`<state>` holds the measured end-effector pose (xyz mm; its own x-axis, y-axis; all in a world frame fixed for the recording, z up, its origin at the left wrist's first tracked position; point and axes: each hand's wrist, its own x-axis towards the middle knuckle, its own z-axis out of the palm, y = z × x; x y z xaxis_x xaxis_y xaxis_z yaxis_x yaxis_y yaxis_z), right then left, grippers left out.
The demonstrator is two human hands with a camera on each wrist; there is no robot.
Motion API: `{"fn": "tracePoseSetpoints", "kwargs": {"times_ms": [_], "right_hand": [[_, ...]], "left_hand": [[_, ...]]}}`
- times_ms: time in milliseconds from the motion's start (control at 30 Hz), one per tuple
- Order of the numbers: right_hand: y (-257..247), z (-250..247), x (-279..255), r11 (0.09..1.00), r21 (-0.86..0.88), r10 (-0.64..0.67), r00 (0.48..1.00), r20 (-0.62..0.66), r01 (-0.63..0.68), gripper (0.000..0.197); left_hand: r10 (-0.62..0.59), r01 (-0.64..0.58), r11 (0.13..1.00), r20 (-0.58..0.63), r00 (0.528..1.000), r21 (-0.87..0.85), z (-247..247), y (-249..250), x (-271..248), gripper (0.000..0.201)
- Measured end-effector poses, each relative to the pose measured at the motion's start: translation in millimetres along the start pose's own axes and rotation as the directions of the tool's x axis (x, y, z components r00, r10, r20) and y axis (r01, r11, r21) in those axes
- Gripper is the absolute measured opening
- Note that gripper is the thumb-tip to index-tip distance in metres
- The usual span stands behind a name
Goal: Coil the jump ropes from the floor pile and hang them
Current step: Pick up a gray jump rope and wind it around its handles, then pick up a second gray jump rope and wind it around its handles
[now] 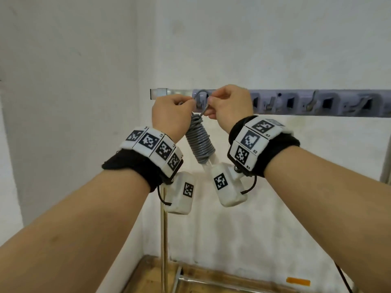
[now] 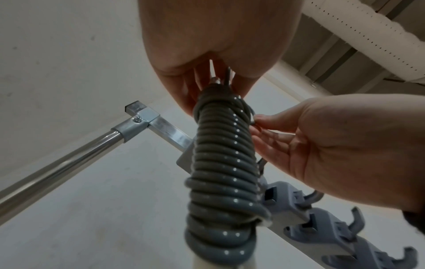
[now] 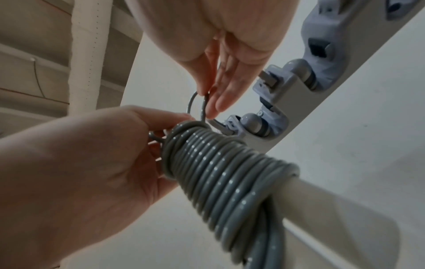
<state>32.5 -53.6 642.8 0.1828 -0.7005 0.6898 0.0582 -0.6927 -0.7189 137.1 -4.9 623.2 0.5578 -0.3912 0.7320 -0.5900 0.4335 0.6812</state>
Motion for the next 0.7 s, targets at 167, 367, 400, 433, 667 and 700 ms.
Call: {"fn": "tracePoseSetpoints", "kwargs": {"times_ms": [167, 367, 400, 433, 667, 700], "right_hand": [[6, 20, 24, 0.992, -0.127, -0.026, 0.999, -0.024, 0.023, 0.026], [23, 23, 26, 0.970, -0.237, 0.047, 0.999, 0.015, -0.042, 0.030], [26, 22, 24, 0.971, -0.235, 0.047, 0.999, 0.018, -0.042, 0.031], [27, 20, 20, 0.974, -0.220, 0.051, 0.998, 0.021, -0.045, 0.030], [44, -4, -28, 0.971, -0.238, 0.002, 1.000, 0.013, 0.002, 0.007], [51, -10, -40, 0.966, -0.260, 0.001, 1.000, 0.030, 0.007, 0.006]], "left_hand": [[-0.042, 0.042, 0.999, -0.032, 0.999, -0.018, 5, -13, 21, 0.016], [-0.083, 0.083, 0.997, 0.067, 0.994, -0.001, 11, -31, 22, 0.015], [-0.081, 0.081, 0.997, 0.075, 0.994, 0.004, 11, -32, 20, 0.015], [-0.078, 0.078, 0.997, 0.076, 0.994, 0.011, 10, -33, 18, 0.015], [0.063, -0.051, 0.990, -0.092, 0.994, 0.135, 4, -50, -24, 0.035], [0.129, -0.107, 0.979, -0.120, 0.984, 0.176, 1, -55, -40, 0.035]]}}
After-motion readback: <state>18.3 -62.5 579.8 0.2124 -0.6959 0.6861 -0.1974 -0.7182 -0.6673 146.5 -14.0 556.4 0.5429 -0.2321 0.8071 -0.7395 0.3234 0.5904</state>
